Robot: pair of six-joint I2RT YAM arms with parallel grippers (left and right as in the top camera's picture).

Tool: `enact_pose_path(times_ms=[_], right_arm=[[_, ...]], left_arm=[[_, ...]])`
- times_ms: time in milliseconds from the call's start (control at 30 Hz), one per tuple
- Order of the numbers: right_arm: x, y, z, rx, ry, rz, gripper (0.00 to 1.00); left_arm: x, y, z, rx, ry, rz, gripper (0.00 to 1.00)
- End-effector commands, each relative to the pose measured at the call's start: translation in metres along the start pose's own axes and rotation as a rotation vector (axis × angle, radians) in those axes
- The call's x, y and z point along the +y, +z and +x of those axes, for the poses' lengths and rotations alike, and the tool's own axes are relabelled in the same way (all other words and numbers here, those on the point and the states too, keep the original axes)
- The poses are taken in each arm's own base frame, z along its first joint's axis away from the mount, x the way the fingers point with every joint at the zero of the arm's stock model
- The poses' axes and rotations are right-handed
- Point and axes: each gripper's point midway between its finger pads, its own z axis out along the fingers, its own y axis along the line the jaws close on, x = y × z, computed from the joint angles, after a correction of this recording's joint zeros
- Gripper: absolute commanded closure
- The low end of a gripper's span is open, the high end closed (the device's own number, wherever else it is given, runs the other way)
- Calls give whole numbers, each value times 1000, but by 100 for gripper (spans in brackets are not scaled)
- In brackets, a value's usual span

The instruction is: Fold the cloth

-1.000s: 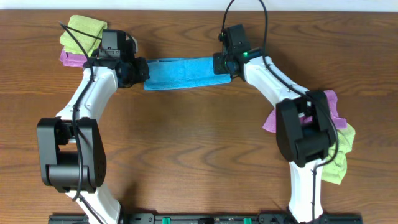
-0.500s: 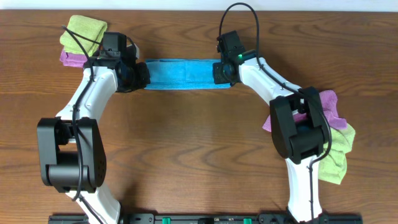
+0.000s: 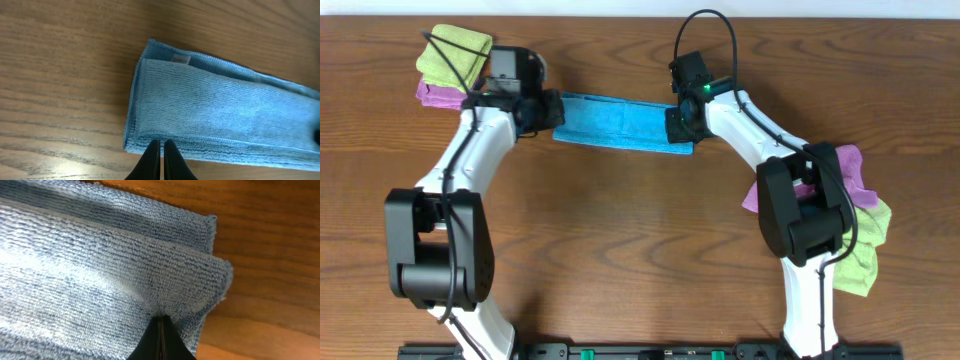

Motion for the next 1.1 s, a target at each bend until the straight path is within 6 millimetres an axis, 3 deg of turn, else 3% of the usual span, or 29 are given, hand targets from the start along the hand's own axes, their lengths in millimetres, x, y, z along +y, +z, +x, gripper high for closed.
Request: enact_pose_path(times_ms=[0, 100, 200, 300, 433, 700, 733, 800, 900, 967, 1067], right_arm=[[9, -47, -22, -101, 11, -30, 99], [14, -78, -31, -155, 11, -61, 98], [11, -107, -36, -188, 26, -101, 98], [4, -121, -35, -170, 57, -169, 98], [-6, -118, -24, -109, 33, -210, 99], [-16, -107, -13, -40, 4, -355, 99], [-16, -103, -12, -26, 16, -387, 95], [-12, -92, -7, 9, 15, -454, 67], [-7, -71, 2, 66, 26, -509, 43], [-9, -58, 5, 90, 35, -506, 37], [-9, -45, 6, 100, 38, -505, 38]], left_arm=[[6, 8, -2, -26, 72, -123, 94], [-1, 22, 6, -3, 90, -115, 95], [4, 40, 17, 35, 83, -127, 95], [10, 51, 24, 60, 77, -136, 94], [12, 58, 30, 79, 77, -141, 94], [18, 69, 63, 204, 38, -143, 94], [19, 68, 66, 217, 37, -147, 94], [20, 67, 69, 227, 36, -150, 94], [20, 67, 69, 228, 35, -150, 95], [20, 67, 70, 231, 35, -150, 94], [20, 67, 70, 232, 35, -150, 94]])
